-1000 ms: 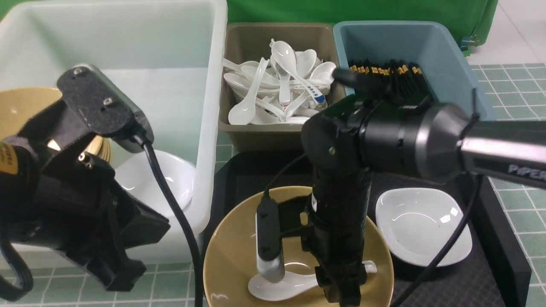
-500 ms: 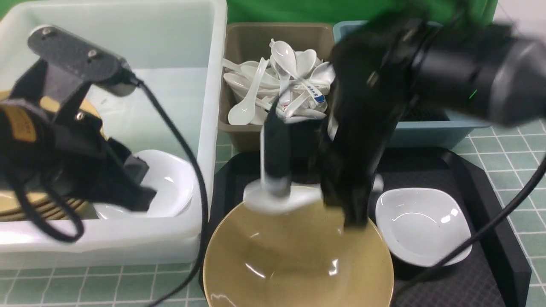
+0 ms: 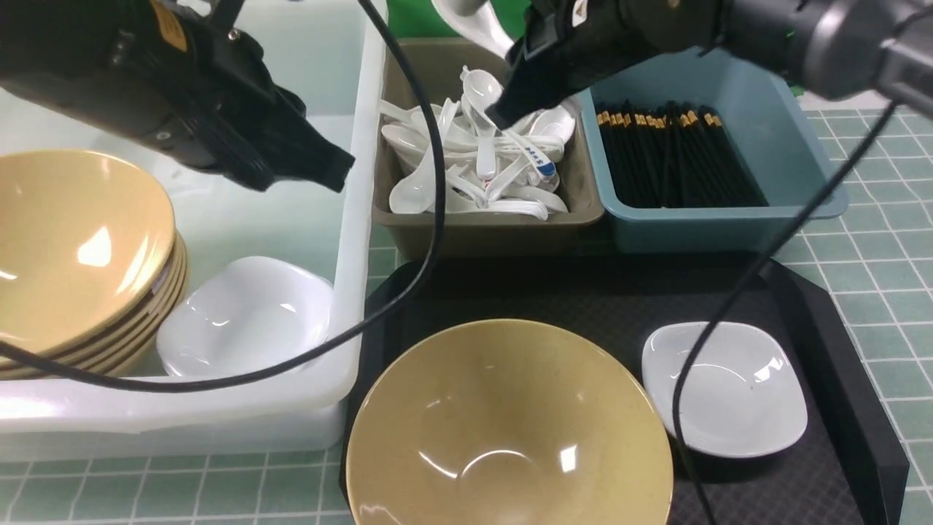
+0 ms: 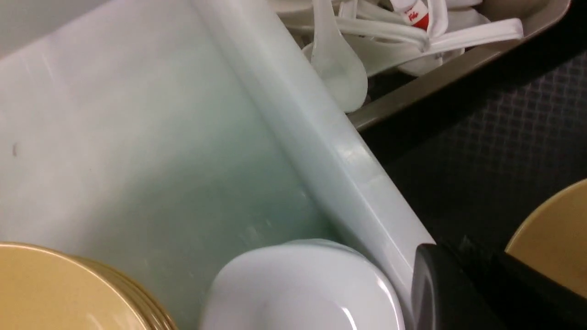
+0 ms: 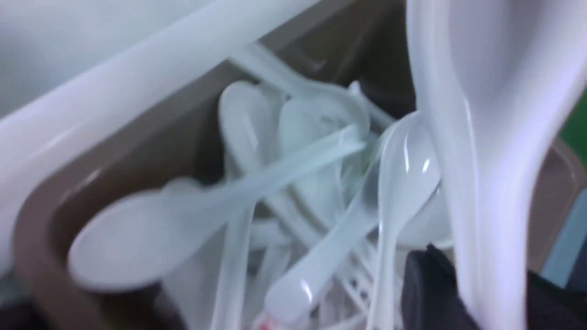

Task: On blue table put chopsticks spoon bowls plates into blue grey white boxes.
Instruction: 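Place the white spoon into the bin of spoons with the right gripper, then grasp the large bowl on the tray by its rim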

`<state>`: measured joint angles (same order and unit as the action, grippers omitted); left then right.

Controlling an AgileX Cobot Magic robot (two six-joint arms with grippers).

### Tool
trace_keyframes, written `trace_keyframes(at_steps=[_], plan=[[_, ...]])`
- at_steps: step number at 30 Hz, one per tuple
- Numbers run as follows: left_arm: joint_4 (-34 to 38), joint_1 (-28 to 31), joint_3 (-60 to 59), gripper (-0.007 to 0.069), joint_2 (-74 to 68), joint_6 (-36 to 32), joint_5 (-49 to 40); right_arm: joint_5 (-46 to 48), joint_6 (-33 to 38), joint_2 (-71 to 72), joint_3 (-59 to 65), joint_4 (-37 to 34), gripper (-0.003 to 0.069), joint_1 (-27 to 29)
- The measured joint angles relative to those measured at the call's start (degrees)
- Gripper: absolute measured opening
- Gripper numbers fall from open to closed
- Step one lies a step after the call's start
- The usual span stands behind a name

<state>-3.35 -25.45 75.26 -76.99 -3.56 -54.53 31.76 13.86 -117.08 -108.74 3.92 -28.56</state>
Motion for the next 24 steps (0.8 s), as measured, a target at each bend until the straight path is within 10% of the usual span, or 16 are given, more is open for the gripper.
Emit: trace_keyframes(at_steps=[10,16,24], plan=[[8.56,0.0,0.25,0.0011,-1.54,-1.63,-2.15,19.59,-8.42,-0.07,-11.86,-0.11,0.0668,0.97],[18.43,-0.64,4.68,0.0148,-9.76,-12.02,-6.14,38.31,-1.52,4.88,-16.31,-0.15,0.0676,1.02],[13.39,-8.07,13.27,0.0425,-23.92,-16.71,-13.45,40.07,-0.96,19.96,-1.54,-0.4,0.0523,1.02]])
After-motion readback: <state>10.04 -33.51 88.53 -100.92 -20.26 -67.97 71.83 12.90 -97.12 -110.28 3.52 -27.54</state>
